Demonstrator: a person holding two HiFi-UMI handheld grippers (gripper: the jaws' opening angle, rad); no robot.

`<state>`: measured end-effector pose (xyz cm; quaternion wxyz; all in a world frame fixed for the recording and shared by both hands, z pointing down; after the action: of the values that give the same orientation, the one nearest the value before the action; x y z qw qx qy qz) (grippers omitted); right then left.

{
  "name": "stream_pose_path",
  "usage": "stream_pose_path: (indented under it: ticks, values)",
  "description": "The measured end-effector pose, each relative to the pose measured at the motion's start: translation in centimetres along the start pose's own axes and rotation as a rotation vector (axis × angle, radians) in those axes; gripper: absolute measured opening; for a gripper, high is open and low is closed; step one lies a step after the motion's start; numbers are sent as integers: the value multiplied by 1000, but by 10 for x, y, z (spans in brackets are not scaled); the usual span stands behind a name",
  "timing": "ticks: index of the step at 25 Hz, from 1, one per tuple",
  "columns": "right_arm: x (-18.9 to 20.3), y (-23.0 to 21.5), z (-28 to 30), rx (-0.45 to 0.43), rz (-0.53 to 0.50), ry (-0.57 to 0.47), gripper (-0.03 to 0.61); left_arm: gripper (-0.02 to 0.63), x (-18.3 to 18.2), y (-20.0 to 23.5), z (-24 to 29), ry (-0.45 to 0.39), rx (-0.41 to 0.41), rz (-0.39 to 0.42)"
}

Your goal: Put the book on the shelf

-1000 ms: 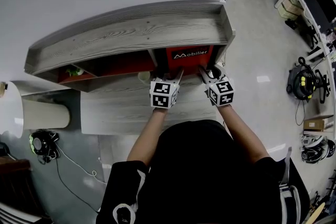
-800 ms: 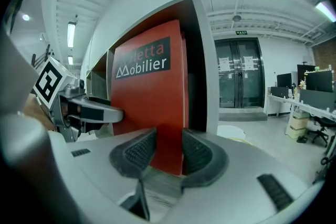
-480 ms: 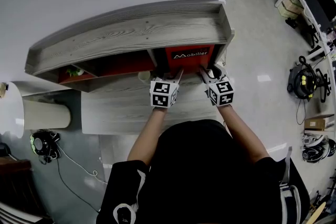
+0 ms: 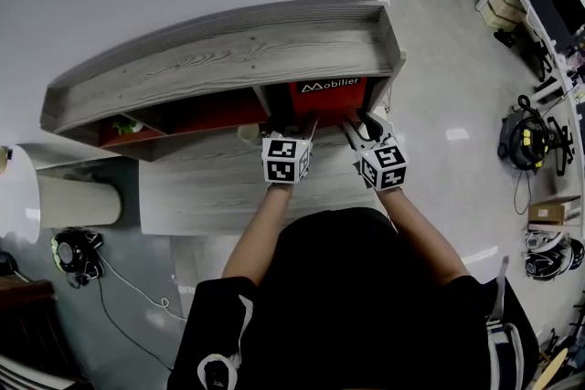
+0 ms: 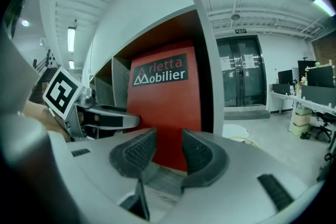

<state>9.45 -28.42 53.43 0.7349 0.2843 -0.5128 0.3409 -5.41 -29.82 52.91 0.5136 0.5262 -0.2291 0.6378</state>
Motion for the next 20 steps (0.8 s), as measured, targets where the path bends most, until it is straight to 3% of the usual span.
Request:
stream_pose_path:
  ticks: [8, 20]
  values:
    - [12, 10, 20, -66, 9, 39, 144, 243, 8, 1, 12, 30, 24, -57]
    - [11, 5, 32, -29, 32, 42, 123, 238, 9, 2, 13, 31, 18, -90]
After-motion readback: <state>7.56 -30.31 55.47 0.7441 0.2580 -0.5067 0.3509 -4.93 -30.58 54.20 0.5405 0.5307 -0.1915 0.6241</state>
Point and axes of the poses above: the fingertips, and each gripper's own axes: z forward along the fingers, y to its left, x out of its underside, the point moved 4 cm from there along -z, backward along the fingers, and after that the axes turned 9 degrees about -z, right-handed, at the moved point
